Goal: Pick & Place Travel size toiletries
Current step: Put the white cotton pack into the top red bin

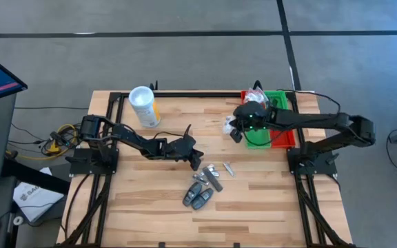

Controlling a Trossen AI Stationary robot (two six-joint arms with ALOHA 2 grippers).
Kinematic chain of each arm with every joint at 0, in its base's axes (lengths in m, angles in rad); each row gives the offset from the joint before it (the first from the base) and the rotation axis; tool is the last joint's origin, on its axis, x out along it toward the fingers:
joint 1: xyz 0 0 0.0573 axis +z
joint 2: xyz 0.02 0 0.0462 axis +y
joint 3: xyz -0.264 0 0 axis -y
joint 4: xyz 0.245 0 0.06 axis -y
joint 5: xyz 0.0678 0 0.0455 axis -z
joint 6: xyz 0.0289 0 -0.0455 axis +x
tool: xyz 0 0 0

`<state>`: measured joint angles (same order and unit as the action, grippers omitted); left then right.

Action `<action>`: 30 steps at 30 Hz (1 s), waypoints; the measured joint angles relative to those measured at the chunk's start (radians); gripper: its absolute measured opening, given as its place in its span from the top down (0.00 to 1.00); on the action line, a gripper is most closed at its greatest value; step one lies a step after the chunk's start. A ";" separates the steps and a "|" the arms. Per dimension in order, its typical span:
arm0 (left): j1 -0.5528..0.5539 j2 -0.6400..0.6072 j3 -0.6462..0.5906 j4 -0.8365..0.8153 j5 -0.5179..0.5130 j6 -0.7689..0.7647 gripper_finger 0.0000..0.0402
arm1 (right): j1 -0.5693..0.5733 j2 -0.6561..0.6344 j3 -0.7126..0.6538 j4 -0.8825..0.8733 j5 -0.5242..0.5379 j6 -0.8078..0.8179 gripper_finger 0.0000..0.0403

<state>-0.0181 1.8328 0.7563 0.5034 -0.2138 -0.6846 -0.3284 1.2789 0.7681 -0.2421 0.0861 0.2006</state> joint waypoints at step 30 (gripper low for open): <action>0.001 0.000 0.000 0.014 -0.025 0.000 0.99 | -0.419 -0.095 -0.014 -0.162 0.206 -0.256 1.00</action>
<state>-0.0174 1.8328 0.7563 0.5171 -0.2386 -0.6848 -0.7477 1.1839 0.7545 -0.4040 0.2925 -0.0555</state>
